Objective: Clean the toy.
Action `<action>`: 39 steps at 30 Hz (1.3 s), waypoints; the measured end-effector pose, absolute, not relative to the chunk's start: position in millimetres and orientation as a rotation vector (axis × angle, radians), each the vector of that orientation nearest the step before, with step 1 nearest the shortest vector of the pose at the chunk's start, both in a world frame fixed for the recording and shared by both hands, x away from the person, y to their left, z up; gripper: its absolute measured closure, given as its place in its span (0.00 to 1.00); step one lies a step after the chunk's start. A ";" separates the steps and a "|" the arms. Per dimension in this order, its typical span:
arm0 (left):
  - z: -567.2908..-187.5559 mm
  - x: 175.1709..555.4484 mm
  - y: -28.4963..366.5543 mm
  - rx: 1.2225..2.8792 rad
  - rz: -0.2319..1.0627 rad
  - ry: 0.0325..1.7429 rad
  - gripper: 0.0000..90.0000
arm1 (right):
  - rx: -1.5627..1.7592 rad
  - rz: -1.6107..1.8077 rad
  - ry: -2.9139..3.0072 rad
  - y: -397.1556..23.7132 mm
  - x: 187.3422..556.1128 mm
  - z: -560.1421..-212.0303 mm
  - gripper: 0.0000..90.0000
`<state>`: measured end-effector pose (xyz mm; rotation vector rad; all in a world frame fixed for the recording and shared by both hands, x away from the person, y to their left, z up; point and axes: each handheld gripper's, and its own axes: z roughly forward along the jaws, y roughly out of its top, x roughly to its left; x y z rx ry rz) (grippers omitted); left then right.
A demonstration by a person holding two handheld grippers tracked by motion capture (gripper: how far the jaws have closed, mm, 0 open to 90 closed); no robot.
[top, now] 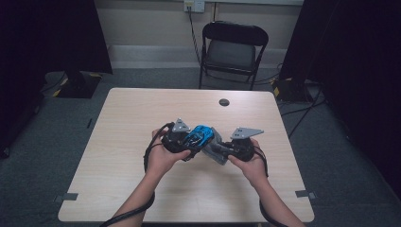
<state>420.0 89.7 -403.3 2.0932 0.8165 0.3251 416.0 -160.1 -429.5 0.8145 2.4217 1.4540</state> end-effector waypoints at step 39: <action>-400.9 436.6 74.3 2.073 0.322 0.841 0.31 | 0.672 1.509 2.491 -131.6 392.3 -439.6 0.85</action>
